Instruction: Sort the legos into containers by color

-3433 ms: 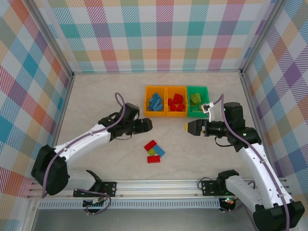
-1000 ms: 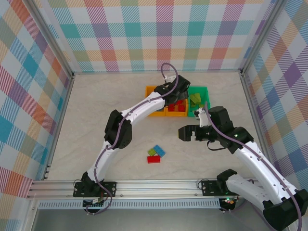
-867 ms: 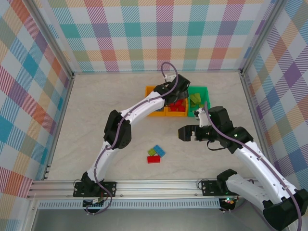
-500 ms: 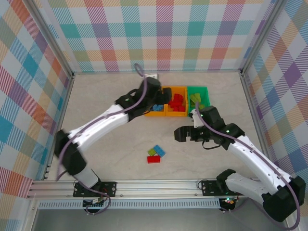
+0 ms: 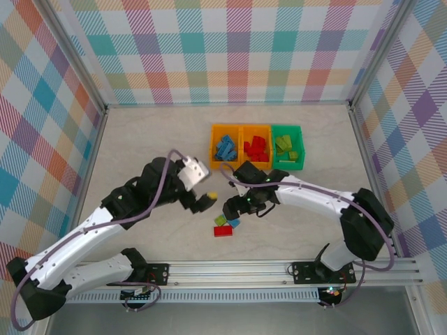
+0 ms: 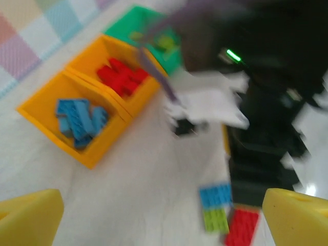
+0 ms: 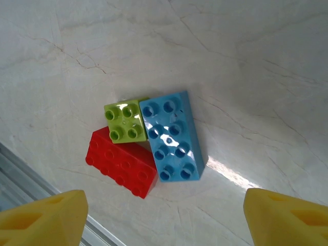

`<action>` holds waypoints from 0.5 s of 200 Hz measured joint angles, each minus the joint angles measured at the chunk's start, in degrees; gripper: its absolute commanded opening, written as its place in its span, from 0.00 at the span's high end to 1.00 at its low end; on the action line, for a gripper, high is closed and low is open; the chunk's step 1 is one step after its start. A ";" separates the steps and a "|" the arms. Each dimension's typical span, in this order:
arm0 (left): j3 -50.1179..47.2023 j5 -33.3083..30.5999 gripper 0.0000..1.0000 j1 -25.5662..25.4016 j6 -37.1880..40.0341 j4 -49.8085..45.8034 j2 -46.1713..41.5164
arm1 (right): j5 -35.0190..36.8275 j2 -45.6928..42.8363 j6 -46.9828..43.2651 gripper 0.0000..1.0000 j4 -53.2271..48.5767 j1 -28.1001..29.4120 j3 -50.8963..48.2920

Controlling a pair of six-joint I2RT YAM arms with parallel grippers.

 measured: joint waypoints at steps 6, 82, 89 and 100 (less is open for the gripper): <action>-1.33 1.11 0.00 0.00 2.64 -1.60 -1.42 | 0.26 1.36 -0.07 0.23 0.07 0.46 0.61; -18.05 8.52 0.00 0.00 22.03 -3.67 -19.30 | 1.68 12.46 -0.15 0.40 0.57 2.97 3.98; -18.21 8.59 0.00 0.00 22.56 -3.28 -19.04 | 1.73 12.46 -0.15 0.41 0.57 3.02 3.98; -18.27 8.59 0.00 0.00 23.23 -2.56 -18.75 | 1.73 12.46 -0.17 0.43 0.63 3.10 3.98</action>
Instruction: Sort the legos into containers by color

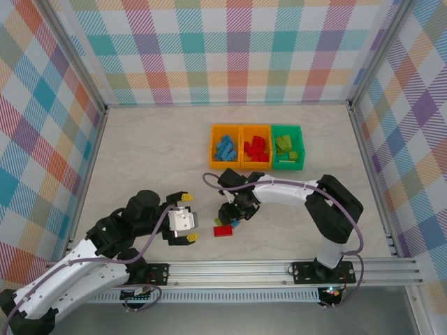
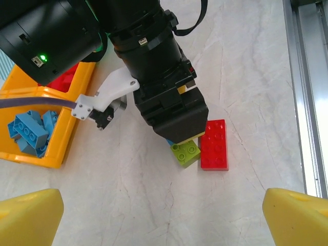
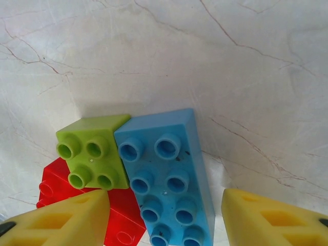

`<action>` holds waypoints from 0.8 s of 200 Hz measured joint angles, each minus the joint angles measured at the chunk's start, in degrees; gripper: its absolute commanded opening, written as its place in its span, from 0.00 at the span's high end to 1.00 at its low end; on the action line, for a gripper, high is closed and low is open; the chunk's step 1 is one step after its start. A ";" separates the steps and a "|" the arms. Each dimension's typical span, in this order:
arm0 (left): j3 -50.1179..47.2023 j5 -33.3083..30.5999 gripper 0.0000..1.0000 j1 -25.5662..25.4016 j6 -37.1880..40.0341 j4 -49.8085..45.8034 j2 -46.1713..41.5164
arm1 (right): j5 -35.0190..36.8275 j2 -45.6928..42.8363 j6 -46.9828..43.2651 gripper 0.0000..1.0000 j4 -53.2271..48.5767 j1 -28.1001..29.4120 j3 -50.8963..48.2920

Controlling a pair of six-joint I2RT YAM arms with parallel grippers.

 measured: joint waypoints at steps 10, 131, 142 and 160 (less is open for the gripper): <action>-0.02 0.00 0.00 0.00 0.33 0.59 0.13 | -0.02 0.00 0.04 0.44 -0.02 0.02 -0.02; -4.02 0.35 0.00 0.81 1.55 3.63 -0.61 | 7.65 -0.55 1.33 0.69 0.50 0.92 -0.55; -4.24 0.48 0.00 1.03 1.55 3.87 -0.66 | 8.46 -0.63 1.33 0.63 0.81 0.92 -0.55; -4.46 0.72 0.00 1.42 1.55 4.70 -0.66 | 9.90 -0.61 1.62 0.50 0.94 0.92 -0.55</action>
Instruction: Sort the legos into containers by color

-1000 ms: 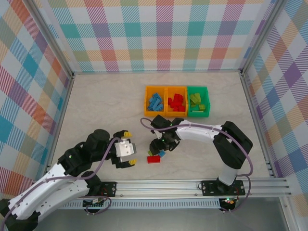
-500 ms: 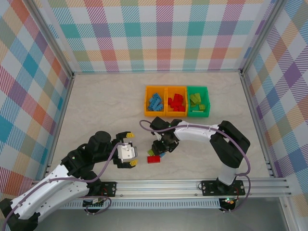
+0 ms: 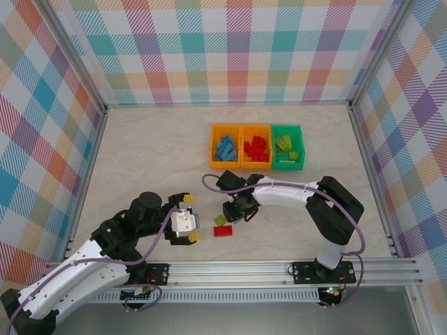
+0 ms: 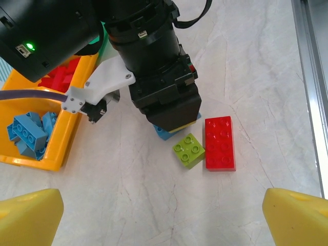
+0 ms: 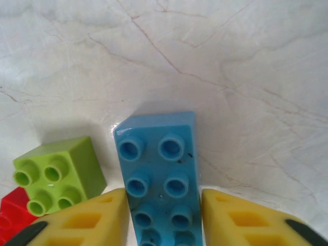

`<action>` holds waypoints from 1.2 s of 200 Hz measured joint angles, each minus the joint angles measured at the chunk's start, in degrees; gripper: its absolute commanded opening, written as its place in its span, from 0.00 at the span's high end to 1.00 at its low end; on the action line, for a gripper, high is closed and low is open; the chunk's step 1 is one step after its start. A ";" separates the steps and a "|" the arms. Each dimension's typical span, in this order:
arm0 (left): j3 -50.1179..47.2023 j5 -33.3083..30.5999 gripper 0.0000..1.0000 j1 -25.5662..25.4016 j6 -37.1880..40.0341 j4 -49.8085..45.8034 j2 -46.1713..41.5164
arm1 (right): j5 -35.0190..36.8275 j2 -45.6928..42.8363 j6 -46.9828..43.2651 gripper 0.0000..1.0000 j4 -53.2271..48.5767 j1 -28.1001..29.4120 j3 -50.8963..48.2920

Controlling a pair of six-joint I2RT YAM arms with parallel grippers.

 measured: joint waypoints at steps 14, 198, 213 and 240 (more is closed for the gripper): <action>0.00 0.20 0.00 0.22 0.00 0.13 0.00 | 0.90 0.52 -0.33 0.50 -0.07 0.00 0.13; -1.51 0.90 0.00 5.14 -5.46 9.68 0.66 | 7.30 -0.96 -4.57 0.73 15.21 -16.15 15.76; -1.51 -1.42 0.00 5.68 -7.96 11.65 0.66 | 8.13 4.20 -5.31 0.72 15.69 -16.92 20.24; -1.51 -3.69 0.00 6.54 -10.54 13.42 0.68 | 8.50 12.41 -6.38 0.71 15.74 -18.32 28.24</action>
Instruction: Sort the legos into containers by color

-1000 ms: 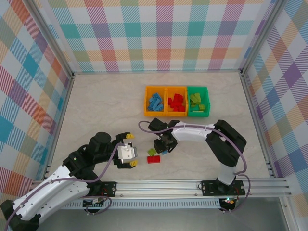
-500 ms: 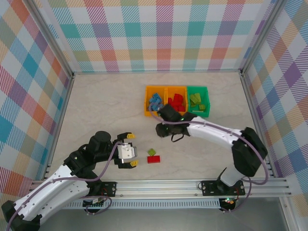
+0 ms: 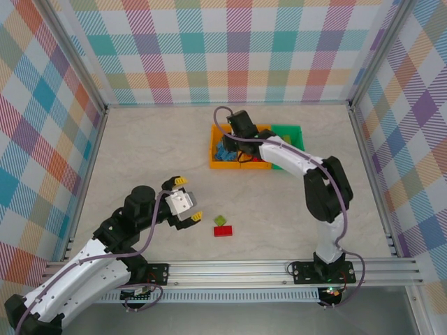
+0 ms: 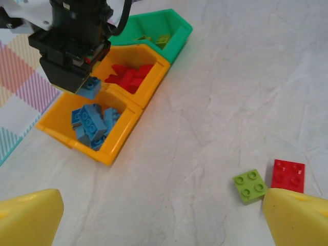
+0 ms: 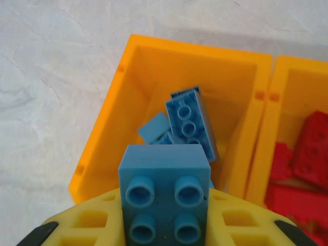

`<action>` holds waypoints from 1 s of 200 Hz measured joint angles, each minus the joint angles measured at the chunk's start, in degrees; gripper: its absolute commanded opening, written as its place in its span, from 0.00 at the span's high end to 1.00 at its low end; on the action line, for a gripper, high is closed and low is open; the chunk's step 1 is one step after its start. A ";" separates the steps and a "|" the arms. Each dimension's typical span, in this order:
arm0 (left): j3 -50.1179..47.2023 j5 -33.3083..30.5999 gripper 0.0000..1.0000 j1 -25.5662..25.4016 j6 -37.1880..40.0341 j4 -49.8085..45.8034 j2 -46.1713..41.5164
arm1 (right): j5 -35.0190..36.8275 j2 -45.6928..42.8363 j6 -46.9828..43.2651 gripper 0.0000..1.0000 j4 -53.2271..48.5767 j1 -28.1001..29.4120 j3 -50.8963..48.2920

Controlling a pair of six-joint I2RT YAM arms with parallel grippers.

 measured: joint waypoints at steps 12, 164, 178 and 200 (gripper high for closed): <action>0.00 -0.35 0.00 0.37 -0.55 0.37 0.00 | -0.35 2.69 -0.28 0.71 -0.50 -0.48 3.23; 1.95 -2.47 0.00 2.03 -11.15 2.08 8.28 | -12.11 -13.51 -0.52 0.11 -6.43 -1.88 -5.77; 6.47 -5.35 0.03 2.19 -18.67 -0.59 12.79 | -13.94 -23.67 -1.90 0.05 -5.01 -1.88 -13.18; 17.55 -13.16 0.06 2.23 -33.00 -6.56 20.81 | -15.30 -37.40 -3.93 0.00 -4.13 -1.88 -22.27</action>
